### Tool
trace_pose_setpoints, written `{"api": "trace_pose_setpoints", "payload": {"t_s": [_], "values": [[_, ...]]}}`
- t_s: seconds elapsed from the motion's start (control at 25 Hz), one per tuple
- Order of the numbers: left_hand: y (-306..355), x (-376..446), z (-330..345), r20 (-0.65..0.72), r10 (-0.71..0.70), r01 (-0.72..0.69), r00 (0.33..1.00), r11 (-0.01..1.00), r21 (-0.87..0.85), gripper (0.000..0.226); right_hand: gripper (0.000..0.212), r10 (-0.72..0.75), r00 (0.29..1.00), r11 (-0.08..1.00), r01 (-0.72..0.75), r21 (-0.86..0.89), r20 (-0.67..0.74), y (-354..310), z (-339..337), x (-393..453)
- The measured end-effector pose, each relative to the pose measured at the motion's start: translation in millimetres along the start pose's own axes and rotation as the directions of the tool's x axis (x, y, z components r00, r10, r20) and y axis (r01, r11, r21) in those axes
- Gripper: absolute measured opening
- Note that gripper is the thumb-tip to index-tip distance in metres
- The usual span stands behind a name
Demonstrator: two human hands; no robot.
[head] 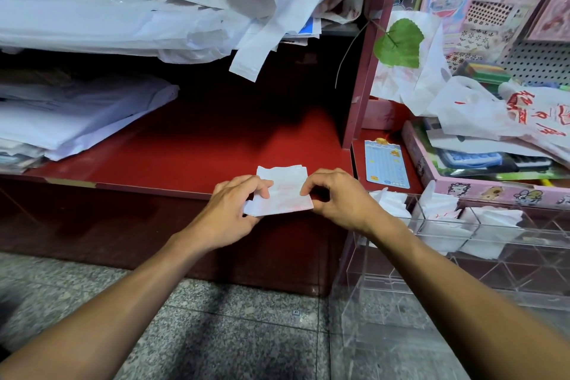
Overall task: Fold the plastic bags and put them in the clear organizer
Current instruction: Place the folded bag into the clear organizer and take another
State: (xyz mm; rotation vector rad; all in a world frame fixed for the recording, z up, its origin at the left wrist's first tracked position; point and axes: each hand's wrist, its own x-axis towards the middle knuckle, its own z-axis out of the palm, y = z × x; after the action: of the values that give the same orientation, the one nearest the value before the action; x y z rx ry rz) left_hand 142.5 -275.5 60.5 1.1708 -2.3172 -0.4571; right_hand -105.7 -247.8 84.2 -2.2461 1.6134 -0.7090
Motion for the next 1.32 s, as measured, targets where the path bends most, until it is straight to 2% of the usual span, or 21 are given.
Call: {"api": "trace_pose_setpoints", "payload": {"t_s": [0.2, 0.28, 0.4, 0.52, 0.56, 0.68, 0.76, 0.84, 0.92, 1.04, 1.16, 1.24, 1.32], "values": [[-2.8, 0.4, 2.5, 0.008, 0.0, 0.001, 1.0, 0.999, -0.045, 0.044, 0.055, -0.015, 1.0, 0.986, 0.019, -0.166, 0.026, -2.1, 5.7, -0.2], [-2.4, 1.2, 1.6, -0.004, -0.013, 0.012, 1.0, 0.997, -0.082, 0.043, 0.049, -0.005, 0.999, 0.986, 0.011, -0.164, 0.033, -2.8, 6.9, 1.1], [2.4, 1.9, -0.2, -0.098, -0.037, 0.026, 0.994, 0.994, -0.11, 0.035, 0.028, 0.007, 1.0, 0.998, -0.007, -0.067, 0.0, -0.6, 7.5, 3.2], [3.6, 2.1, -2.6, -0.169, -0.147, 0.131, 0.975, 0.986, -0.101, 0.035, 0.03, 0.057, 0.998, 0.992, -0.056, 0.114, -0.007, -1.1, 2.6, 4.4], [3.9, 2.6, -3.9, -0.181, -0.173, 0.147, 0.968, 0.978, -0.148, 0.034, 0.028, 0.086, 0.996, 0.983, -0.084, 0.164, -0.005, -2.5, 0.8, 4.5], [9.3, 5.2, -6.2, -0.18, -0.278, 0.196, 0.943, 0.906, -0.375, 0.025, 0.043, 0.182, 0.983, 0.943, -0.175, 0.282, 0.001, -7.9, -2.2, 4.3], [13.5, 8.5, -5.5, -0.204, -0.348, 0.237, 0.915, 0.873, -0.425, 0.025, 0.043, 0.254, 0.967, 0.913, -0.227, 0.338, -0.036, -10.2, 2.0, 8.3], [16.1, 11.8, -2.7, -0.236, -0.4, 0.288, 0.886, 0.872, -0.396, 0.028, 0.03, 0.321, 0.939, 0.903, -0.266, 0.337, -0.12, -11.8, 7.7, 14.7], [18.0, 13.7, 0.2, -0.237, -0.434, 0.333, 0.869, 0.868, -0.369, 0.035, 0.008, 0.367, 0.913, 0.897, -0.298, 0.326, -0.176, -14.2, 12.3, 19.6], [18.6, 13.0, 3.2, -0.255, -0.389, 0.304, 0.885, 0.899, -0.316, 0.05, 0.022, 0.349, 0.918, 0.922, -0.3, 0.243, -0.19, -16.6, 15.4, 21.1], [17.2, 8.4, 2.5, -0.295, -0.226, 0.224, 0.928, 0.974, -0.042, 0.041, 0.017, 0.273, 0.946, 0.962, -0.271, 0.032, -0.173, -18.9, 16.5, 20.9], [13.0, 4.3, 2.2, -0.201, -0.102, 0.138, 0.974, 0.974, 0.177, 0.048, 0.026, 0.228, 0.965, 0.967, -0.24, -0.087, -0.13, -18.0, 18.6, 20.1], [8.3, 2.5, 4.4, -0.103, -0.038, 0.067, 0.994, 0.952, 0.298, 0.053, 0.044, 0.158, 0.986, 0.968, -0.167, -0.187, -0.061, -16.7, 16.9, 16.1]]}}
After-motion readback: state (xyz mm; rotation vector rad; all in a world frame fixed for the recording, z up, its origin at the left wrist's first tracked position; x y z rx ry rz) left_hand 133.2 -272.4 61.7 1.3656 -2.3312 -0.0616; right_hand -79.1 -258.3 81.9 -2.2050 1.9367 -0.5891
